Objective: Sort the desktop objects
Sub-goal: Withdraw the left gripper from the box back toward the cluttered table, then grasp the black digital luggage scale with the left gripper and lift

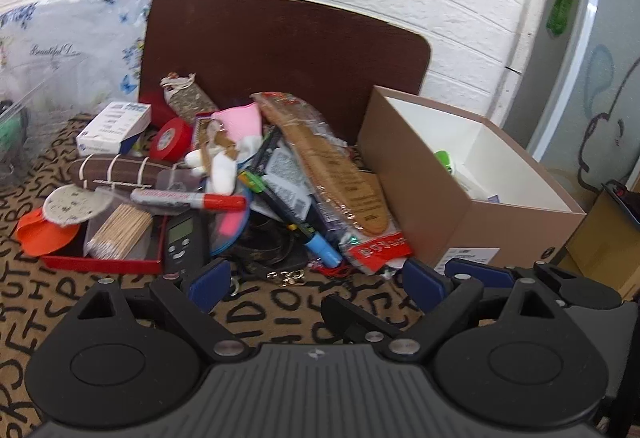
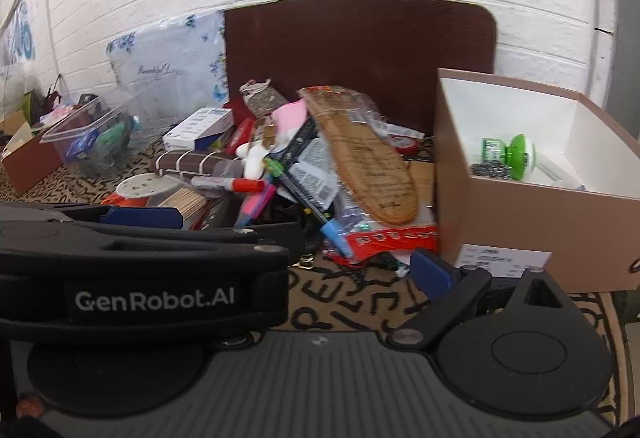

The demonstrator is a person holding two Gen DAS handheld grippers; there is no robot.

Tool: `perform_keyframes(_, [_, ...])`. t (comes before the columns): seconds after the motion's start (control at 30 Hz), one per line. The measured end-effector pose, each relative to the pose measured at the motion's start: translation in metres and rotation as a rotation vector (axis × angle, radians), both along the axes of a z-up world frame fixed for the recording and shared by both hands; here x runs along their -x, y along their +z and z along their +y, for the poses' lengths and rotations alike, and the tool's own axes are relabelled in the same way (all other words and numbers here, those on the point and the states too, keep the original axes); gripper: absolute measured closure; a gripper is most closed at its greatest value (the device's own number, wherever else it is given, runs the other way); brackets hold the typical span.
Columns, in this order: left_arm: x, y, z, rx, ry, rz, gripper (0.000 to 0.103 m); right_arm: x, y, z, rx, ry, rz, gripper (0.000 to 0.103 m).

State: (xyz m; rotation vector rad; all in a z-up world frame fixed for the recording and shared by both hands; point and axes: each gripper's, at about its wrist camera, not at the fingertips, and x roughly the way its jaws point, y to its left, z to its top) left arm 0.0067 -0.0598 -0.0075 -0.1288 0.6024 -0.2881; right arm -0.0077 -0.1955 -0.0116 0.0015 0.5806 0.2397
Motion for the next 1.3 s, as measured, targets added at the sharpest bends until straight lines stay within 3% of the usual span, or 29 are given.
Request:
perform_keyframes(0.17, [-0.003, -0.007, 0.024, 0.028, 0.025, 0.020, 0.008, -0.007, -0.006, 0.022, 0.027, 0.053, 0.012, 0.008])
perform_keyframes(0.6, [-0.032, -0.033, 0.104, 0.084, 0.202, 0.122, 0.009, -0.038, -0.027, 0.083, 0.122, 0.207, 0.003, 0.008])
perform_keyframes(0.97, [-0.059, -0.052, 0.119, 0.156, 0.167, 0.166, 0.019, -0.070, -0.053, 0.116, 0.165, 0.260, 0.006, 0.010])
perform_keyframes(1.1, [-0.072, -0.059, 0.119, 0.217, 0.145, 0.204, 0.024, -0.082, -0.062, 0.121, 0.170, 0.250, 0.023, 0.023])
perform_keyframes(1.23, [-0.081, -0.065, 0.114, 0.224, 0.129, 0.223, 0.030, -0.091, -0.069, 0.123, 0.162, 0.258, 0.034, 0.029])
perform_keyframes(1.3, [-0.085, -0.067, 0.113, 0.231, 0.120, 0.237, 0.032, -0.095, -0.072, 0.124, 0.161, 0.261, 0.048, 0.051])
